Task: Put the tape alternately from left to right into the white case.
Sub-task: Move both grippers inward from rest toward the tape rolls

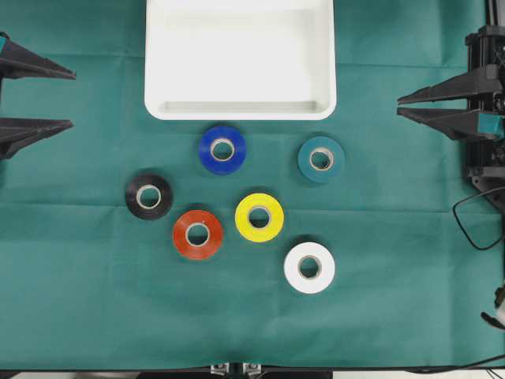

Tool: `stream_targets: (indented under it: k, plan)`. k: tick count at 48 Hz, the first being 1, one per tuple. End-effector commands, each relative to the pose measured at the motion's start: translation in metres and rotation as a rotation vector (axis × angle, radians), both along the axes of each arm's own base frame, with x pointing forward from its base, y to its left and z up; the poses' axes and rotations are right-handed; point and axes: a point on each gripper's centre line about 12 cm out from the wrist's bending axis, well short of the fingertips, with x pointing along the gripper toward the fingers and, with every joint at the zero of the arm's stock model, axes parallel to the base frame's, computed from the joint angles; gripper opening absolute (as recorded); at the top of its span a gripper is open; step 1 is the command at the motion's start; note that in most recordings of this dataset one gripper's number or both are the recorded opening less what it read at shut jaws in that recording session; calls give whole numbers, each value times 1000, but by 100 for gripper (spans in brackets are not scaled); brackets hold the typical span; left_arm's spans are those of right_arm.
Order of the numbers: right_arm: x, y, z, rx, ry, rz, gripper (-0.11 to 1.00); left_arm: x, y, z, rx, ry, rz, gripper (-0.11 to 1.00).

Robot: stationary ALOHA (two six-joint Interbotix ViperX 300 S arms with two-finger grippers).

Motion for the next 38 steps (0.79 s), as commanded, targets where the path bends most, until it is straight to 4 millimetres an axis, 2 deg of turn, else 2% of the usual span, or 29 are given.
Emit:
stream_targets:
  k: [1, 3, 6, 9, 16, 30, 35, 38]
  plan:
    - [1, -2, 2, 5, -8, -9, 24, 2, -2, 4, -21, -11, -9, 24]
    - [2, -2, 0, 3, 2, -7, 22, 1, -2, 5, -21, -14, -11, 22]
    - [2, -2, -1, 6, 9, -8, 9, 2, -3, 5, -26, -14, -14, 9]
    - [3, -2, -2, 9, 12, -7, 1, 1, -3, 5, -29, -13, -14, 0]
    - [5, -2, 1, 20, 8, -8, 0, 1, -4, 1, -42, 1, -18, -10]
    - [9, -2, -4, 23, 34, -8, 0, 1, -6, -3, -45, 30, -29, -9]
    - [11, -2, -3, 23, 35, -8, 1, 2, -6, -8, -43, 54, -29, -1]
    - [12, -2, -3, 25, 38, -8, 9, 2, -6, -13, -41, 85, -29, 7]
